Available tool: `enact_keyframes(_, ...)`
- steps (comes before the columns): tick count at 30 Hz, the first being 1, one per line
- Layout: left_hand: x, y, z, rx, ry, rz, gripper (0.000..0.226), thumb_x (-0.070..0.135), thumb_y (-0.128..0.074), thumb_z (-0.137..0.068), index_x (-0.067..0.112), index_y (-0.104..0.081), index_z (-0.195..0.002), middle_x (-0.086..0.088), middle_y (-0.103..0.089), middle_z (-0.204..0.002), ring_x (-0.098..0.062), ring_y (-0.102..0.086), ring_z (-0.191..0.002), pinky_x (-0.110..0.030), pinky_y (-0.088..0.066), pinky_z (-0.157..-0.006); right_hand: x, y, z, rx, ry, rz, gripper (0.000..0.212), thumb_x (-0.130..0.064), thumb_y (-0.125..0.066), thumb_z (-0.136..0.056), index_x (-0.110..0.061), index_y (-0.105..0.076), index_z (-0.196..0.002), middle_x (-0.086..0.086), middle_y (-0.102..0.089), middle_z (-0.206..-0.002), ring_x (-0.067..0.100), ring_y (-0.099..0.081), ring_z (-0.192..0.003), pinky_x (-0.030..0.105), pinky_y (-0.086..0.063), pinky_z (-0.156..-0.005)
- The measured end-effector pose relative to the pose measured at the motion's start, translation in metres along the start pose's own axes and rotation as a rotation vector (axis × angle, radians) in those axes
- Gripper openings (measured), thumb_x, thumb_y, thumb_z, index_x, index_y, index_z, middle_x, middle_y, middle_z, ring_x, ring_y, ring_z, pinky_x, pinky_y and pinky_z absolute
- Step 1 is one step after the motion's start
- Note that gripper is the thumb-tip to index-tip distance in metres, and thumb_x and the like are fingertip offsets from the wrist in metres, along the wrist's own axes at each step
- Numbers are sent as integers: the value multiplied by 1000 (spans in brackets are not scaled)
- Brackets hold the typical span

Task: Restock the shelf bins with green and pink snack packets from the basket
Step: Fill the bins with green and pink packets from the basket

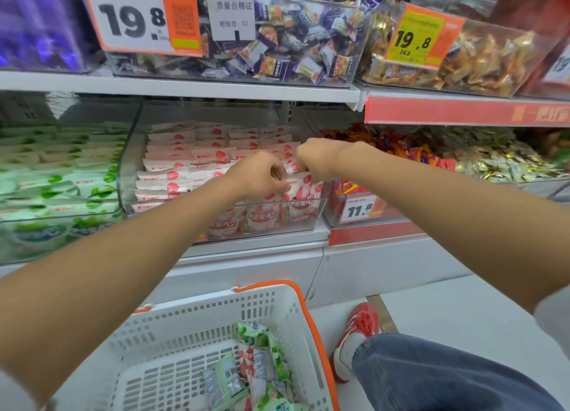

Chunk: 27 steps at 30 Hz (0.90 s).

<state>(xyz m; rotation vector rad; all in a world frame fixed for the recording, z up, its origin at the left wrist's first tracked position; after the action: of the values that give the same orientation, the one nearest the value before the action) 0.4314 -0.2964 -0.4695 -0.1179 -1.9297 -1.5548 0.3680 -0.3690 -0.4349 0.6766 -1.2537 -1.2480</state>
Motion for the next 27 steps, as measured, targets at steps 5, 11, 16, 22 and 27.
enact_keyframes(5,12,-8,2,-29,-67,-157,14,31,-76,-81,20,-67,-80,4,-67,-82,-19,-62,-78,-30,-46,-63,-9,-30,-1,-43,3,-10,35,1,-54,-85,-16,-38,-59,1,-40,-62,26,-44,-66,30,-34,-53)
enact_keyframes(11,6,-3,3,-19,-33,-140,16,35,-77,-80,20,-73,-80,6,-70,-80,-15,-64,-77,-36,-54,-68,2,-26,-4,-34,-13,-104,16,-4,-62,-82,-8,-59,-67,5,-54,-67,24,-47,-64,33,-43,-60)
enact_keyframes(16,6,-4,1,-60,-9,-162,15,32,-78,-82,17,-74,-79,4,-69,-76,-16,-64,-75,-34,-53,-67,2,-22,0,41,-75,-23,19,-11,-60,-91,-12,-47,-76,4,-52,-81,25,-52,-80,30,-39,-66)
enact_keyframes(22,5,-7,4,-35,-31,-209,24,37,-74,-84,15,-74,-74,-1,-69,-69,-22,-64,-69,-36,-52,-61,8,-16,6,79,-38,31,1,-10,-58,-92,-11,-59,-92,3,-56,-88,24,-51,-82,33,-41,-77)
enact_keyframes(27,-4,3,-3,-29,0,-10,38,48,-68,-86,13,-76,-76,-2,-73,-75,-27,-66,-73,-45,-56,-72,16,-8,7,102,-55,-201,23,-4,-58,-88,-9,-70,-107,7,-68,-105,24,-62,-96,32,-50,-82)
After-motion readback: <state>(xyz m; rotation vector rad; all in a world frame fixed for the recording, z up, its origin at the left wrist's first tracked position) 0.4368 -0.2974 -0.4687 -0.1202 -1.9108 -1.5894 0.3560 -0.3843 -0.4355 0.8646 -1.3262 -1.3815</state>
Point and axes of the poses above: each hand's wrist, its own z-axis away from the middle knuckle, its own y-axis out of the back of the hand, x = y × z, the point moved 7 cm from there along -z, towards the middle knuckle
